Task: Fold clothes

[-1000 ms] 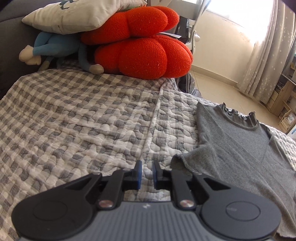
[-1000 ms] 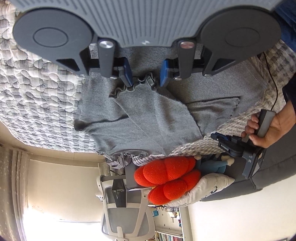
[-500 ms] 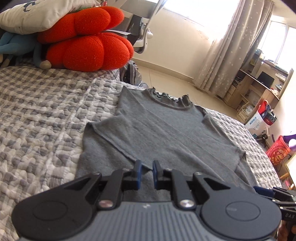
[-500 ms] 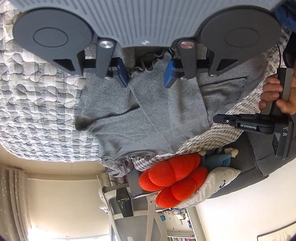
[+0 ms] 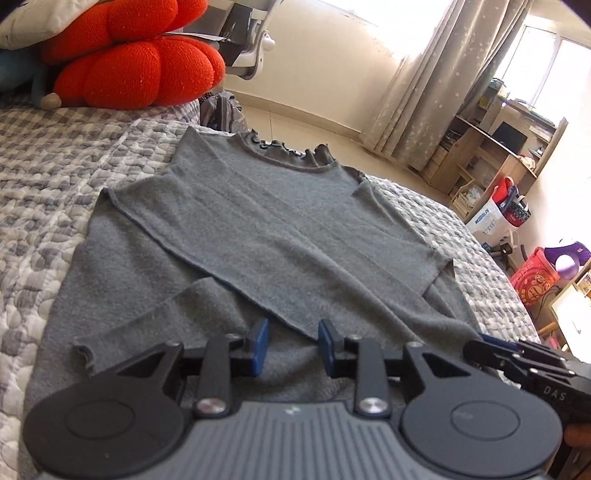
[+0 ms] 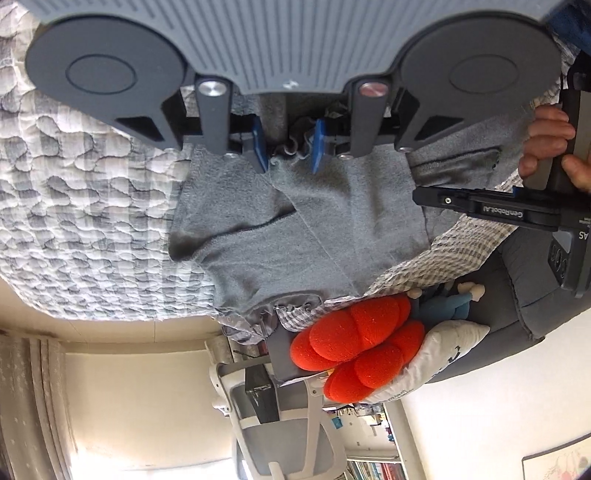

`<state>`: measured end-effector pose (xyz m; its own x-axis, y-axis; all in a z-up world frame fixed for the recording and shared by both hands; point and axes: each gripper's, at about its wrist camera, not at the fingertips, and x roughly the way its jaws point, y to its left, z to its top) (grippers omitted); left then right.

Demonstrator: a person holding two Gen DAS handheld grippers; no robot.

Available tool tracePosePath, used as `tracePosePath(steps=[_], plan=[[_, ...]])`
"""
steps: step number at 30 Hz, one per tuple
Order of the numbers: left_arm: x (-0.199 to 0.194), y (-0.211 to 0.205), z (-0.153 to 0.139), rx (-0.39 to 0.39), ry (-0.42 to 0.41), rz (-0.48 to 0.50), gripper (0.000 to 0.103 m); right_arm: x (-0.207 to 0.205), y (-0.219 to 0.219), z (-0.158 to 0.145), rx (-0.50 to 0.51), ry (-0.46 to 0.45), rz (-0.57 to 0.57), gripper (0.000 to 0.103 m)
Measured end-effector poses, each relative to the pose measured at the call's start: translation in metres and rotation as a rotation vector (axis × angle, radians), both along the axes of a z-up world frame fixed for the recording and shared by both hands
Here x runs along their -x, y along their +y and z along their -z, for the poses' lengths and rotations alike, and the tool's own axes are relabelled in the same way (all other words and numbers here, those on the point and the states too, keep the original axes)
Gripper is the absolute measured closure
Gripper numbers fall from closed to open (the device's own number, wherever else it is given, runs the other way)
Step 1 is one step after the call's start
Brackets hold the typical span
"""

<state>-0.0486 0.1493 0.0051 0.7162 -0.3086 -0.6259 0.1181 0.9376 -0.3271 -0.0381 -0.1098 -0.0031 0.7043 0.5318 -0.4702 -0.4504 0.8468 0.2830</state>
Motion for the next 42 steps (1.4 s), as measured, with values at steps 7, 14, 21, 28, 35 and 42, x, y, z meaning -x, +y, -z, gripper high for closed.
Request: tracePosePath(steps=[7, 14, 21, 28, 35, 42], plan=[[0.004, 0.006, 0.0, 0.013, 0.007, -0.012, 0.073, 0.009, -0.006, -0.013, -0.122, -0.032, -0.117, 0.068], [0.007, 0.001, 0.001, -0.009, -0.007, -0.024, 0.074, -0.016, -0.023, 0.007, -0.292, 0.124, -0.082, 0.065], [0.008, 0.004, 0.002, 0.006, -0.014, -0.038, 0.074, -0.013, -0.02, -0.002, -0.295, 0.127, -0.072, 0.092], [0.014, 0.016, 0.006, 0.081, -0.008, -0.058, 0.074, 0.002, -0.027, -0.017, -0.272, 0.039, -0.021, 0.093], [0.018, 0.035, 0.017, 0.246, 0.01, -0.129, 0.08, 0.001, -0.024, 0.0, -0.119, 0.038, 0.13, 0.094], [0.022, 0.035, 0.02, 0.248, -0.007, -0.159, 0.087, 0.001, -0.02, 0.003, -0.057, 0.028, 0.125, 0.093]])
